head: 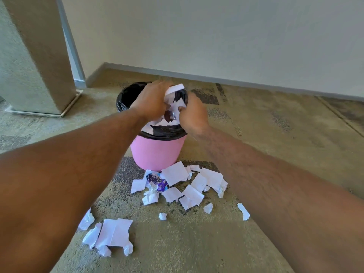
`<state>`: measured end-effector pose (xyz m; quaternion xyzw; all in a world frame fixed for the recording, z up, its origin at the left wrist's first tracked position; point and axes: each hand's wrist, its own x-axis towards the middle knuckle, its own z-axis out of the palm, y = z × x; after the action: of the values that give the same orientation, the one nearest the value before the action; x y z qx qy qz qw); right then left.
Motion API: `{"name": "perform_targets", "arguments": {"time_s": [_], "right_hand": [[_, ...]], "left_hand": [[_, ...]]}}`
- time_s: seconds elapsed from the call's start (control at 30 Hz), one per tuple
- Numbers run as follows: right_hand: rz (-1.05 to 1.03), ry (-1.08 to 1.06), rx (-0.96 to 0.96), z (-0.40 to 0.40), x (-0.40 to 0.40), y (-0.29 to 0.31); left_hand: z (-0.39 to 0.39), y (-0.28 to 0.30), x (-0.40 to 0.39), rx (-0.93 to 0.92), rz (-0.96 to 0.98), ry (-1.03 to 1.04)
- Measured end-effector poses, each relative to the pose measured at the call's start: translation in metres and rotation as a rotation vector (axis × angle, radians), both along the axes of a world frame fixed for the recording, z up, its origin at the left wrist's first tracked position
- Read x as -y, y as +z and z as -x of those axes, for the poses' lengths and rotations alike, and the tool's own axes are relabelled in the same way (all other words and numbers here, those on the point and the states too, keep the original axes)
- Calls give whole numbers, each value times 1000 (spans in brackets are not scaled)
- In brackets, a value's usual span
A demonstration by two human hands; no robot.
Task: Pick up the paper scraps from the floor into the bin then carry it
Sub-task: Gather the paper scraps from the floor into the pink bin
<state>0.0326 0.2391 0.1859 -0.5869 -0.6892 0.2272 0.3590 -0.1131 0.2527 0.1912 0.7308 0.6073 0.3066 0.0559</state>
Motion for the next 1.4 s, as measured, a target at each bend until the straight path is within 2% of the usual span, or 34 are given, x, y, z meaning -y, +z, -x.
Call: {"name": "perform_targets", "arguments": {"time_s": [0.2,0.27,0.43,0.53,0.8,1.0,1.17,1.3,1.4], "right_hand": [[-1,104,130,0,3,-7],[-33,109,186,-3,8,-9],[-259,116,276,-5,30,-20],[-325,154,324,-7,47,-32],[-378,190,417,-1,109,-70],[-351,275,457,21,159,-108],[-150,414,575,35,186,-143],[95,554,743,38,203,-172],[179,681,837,40,213,-187]], "left_hand": [[0,-3,3,-15,235,27],[2,-1,6,-38,250,37],[15,3,21,-7,130,88],[27,-4,40,32,38,117],[45,-63,110,-6,-94,73],[59,-105,173,-93,-57,41],[78,-148,221,-113,149,25],[94,-176,261,-121,548,-41],[105,-192,292,-301,780,-198]]}}
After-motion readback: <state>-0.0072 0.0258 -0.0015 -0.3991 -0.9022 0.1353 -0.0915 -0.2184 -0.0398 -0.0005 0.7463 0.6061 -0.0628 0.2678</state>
